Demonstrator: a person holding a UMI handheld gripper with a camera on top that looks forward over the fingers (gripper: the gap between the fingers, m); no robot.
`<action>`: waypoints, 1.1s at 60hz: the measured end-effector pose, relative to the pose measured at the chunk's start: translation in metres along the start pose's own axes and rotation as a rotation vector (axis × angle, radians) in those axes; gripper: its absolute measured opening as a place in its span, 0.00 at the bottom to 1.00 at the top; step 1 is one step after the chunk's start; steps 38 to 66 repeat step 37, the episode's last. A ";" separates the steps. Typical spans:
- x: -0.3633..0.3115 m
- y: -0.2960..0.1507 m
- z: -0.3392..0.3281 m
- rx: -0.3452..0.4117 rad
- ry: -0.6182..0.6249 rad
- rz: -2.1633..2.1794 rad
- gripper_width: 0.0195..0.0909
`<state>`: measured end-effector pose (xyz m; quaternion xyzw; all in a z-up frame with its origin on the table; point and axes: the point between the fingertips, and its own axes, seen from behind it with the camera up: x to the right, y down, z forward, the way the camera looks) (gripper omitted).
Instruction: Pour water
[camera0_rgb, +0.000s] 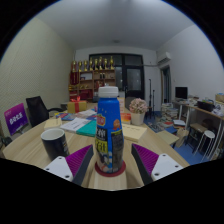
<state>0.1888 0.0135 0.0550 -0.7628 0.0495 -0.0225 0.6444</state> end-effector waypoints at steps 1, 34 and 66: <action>0.000 0.001 -0.004 -0.004 0.002 0.001 0.91; -0.042 0.020 -0.235 -0.023 -0.096 -0.046 0.90; -0.045 0.018 -0.253 -0.017 -0.111 -0.047 0.90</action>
